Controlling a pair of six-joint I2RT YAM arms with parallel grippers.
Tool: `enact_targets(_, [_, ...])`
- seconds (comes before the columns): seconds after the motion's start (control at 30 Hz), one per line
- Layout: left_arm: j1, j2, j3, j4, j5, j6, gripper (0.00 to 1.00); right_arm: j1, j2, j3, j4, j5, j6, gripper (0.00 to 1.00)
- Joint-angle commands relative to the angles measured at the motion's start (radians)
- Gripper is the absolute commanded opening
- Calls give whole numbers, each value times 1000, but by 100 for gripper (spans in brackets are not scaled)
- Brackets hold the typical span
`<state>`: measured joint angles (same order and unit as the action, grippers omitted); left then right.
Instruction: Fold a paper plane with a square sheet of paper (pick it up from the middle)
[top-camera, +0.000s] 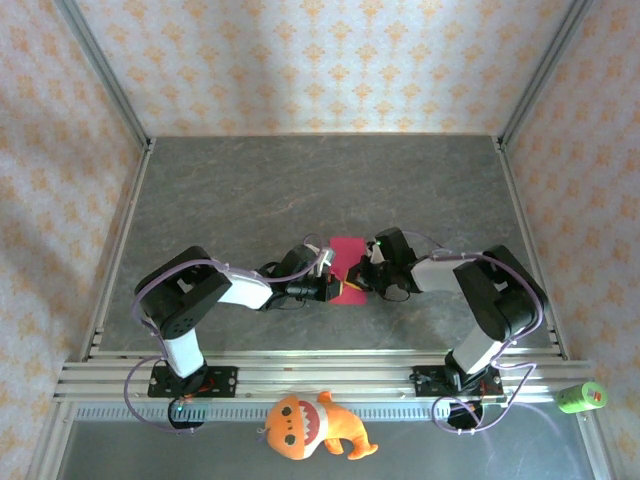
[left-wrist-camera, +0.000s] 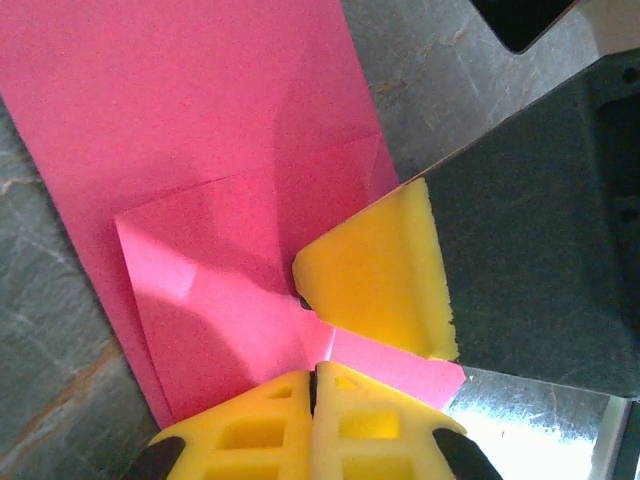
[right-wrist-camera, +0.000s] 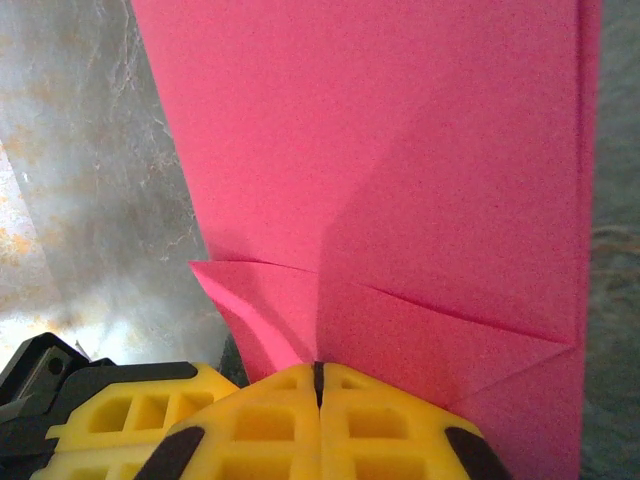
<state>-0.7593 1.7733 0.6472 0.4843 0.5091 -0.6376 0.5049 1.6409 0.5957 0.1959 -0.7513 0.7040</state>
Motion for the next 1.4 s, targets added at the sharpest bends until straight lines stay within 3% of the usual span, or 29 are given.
enact_targets(0.0, [-6, 28, -31, -181, -39, 5, 0, -27, 22, 2, -61, 80, -26, 0])
enact_targets(0.23, [-10, 28, -36, -173, -47, -5, 0, -87, -30, 18, -32, 37, -33, 0])
enact_targets(0.47, [-16, 15, -6, -177, -43, -14, 0, -106, 24, 1, -27, 48, -38, 0])
enact_targets(0.7, [-36, -26, 120, -209, -27, -8, 0, -105, 33, -31, -35, 68, -58, 0])
enact_targets(1.0, [-36, 87, 235, -237, 15, 24, 0, -107, 43, -19, -58, 76, -76, 0])
enact_targets(1.37, [-34, 55, 108, -194, 23, -17, 0, -106, 38, -28, -69, 73, -91, 0])
